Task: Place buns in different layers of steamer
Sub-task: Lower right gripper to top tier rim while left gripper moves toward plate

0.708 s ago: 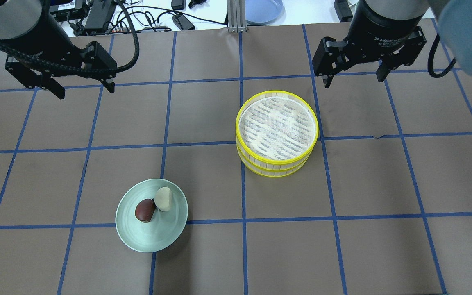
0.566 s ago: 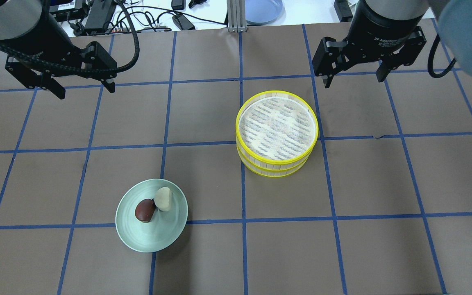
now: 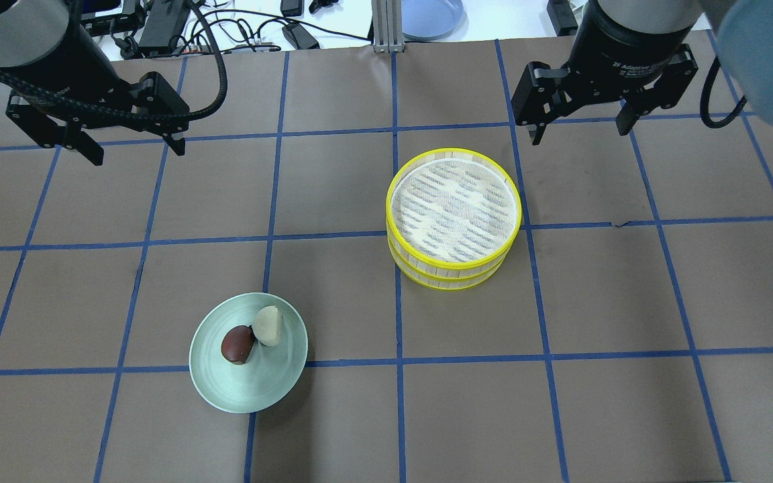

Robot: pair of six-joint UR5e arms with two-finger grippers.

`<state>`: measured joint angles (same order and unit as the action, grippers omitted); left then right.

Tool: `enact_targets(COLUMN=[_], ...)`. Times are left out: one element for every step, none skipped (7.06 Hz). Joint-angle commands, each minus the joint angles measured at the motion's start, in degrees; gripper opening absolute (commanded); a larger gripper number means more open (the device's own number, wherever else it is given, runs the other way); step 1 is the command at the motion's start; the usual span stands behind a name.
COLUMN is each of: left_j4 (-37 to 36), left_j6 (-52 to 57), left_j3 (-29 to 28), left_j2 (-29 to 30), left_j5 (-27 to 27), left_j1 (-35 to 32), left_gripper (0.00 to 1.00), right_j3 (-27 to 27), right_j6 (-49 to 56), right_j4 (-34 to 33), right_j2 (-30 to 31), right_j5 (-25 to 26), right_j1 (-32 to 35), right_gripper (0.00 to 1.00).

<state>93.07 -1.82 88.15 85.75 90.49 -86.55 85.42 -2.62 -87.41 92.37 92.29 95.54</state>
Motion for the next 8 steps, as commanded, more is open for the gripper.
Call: enact_targets(left_j4=[0.53, 1.58, 3.16, 3.43, 3.61, 3.61, 3.09, 3.17], left_j6=[-0.02, -0.03, -0.03, -0.03, 0.06, 0.24, 0.24, 0.24], left_j3=[0.53, 1.23, 1.41, 1.50, 1.59, 2.02, 3.33, 3.87], left_j2=[0.03, -0.06, -0.06, -0.06, -0.15, 0.38, 0.21, 0.29], left_j5=[0.04, -0.05, 0.13, 0.13, 0.04, -0.39, -0.31, -0.40], left_j1=[0.51, 0.51, 0.51, 0.42, 0.42, 0.42, 0.42, 0.33], left_gripper=[1.00, 1.00, 1.00, 1.00, 1.00, 1.00, 1.00, 1.00], right_j3=[0.53, 1.32, 2.46, 5.08, 8.15, 12.53, 16.05, 17.74], right_j6=[0.07, -0.02, -0.28, -0.63, -0.72, -0.72, -0.72, -0.72], right_j4=[0.14, 0.14, -0.21, -0.82, -4.57, -10.18, -16.85, -23.00], right_j2=[-0.09, -0.09, -0.09, -0.44, -1.22, -3.23, -5.69, -11.02], right_j5=[0.09, 0.35, 0.44, 0.09, -0.09, 0.17, 0.18, 0.44], right_j1=[-0.17, -0.17, -0.09, -0.09, 0.00, 0.00, 0.17, 0.18], right_gripper=[1.00, 1.00, 1.00, 1.00, 1.00, 1.00, 1.00, 1.00])
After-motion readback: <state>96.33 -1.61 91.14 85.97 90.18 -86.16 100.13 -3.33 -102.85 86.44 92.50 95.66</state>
